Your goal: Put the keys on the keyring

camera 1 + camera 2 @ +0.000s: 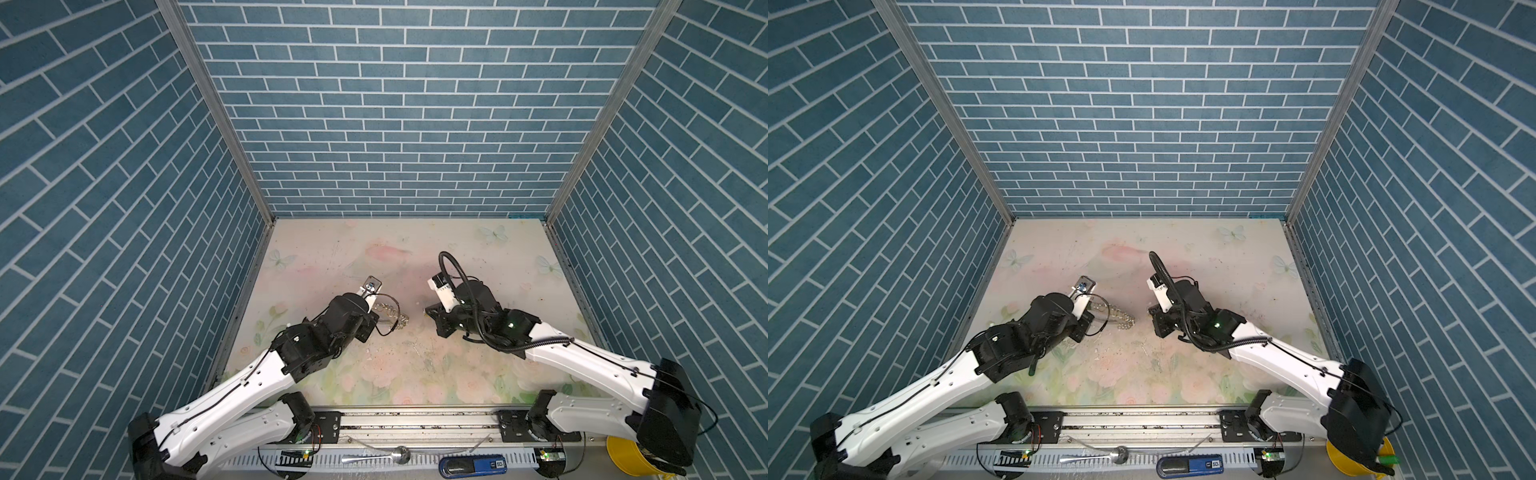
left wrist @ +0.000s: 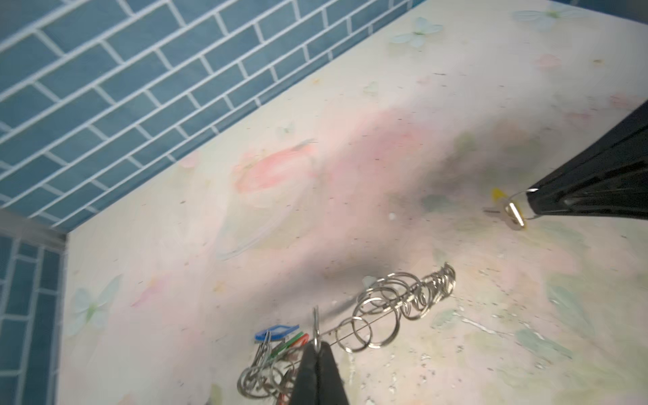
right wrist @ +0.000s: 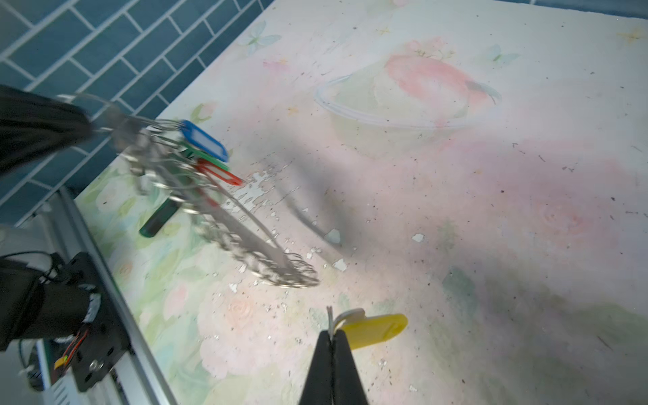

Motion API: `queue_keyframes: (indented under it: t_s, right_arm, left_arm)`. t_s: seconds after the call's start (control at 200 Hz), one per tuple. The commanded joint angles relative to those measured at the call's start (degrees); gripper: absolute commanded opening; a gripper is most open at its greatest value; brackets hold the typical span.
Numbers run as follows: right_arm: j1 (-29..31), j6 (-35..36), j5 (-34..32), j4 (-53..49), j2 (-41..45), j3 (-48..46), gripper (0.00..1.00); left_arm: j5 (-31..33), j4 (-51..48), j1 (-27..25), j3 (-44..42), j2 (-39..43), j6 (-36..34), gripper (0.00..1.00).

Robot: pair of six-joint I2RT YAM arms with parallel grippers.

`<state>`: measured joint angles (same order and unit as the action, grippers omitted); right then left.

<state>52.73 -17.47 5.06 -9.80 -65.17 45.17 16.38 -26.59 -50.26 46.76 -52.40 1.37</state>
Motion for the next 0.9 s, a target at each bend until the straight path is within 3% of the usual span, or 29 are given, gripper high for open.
queue_keyframes:
  t_s: [0.0,0.17,0.44,0.895]
  right_arm:
    - [0.23,3.15,4.39,-0.33,5.88,-3.91,0.0]
    - [0.19,1.54,8.62,2.23,11.52,-7.85,0.0]
    - [0.18,-1.48,13.51,9.12,12.93,-11.34,0.0]
    - [0.18,-2.24,11.63,12.97,11.35,-13.04,0.0]
  left_arm:
    - [-12.11,9.86,0.16,-1.02,-2.06,-3.6,0.0]
    - [-18.69,14.53,0.16,-1.13,-6.6,-6.01,0.0]
    - [-27.95,21.61,-0.27,-2.67,-10.71,-7.86,0.0]
    - [-36.21,27.7,-2.9,-4.69,-14.67,-10.41,0.0]
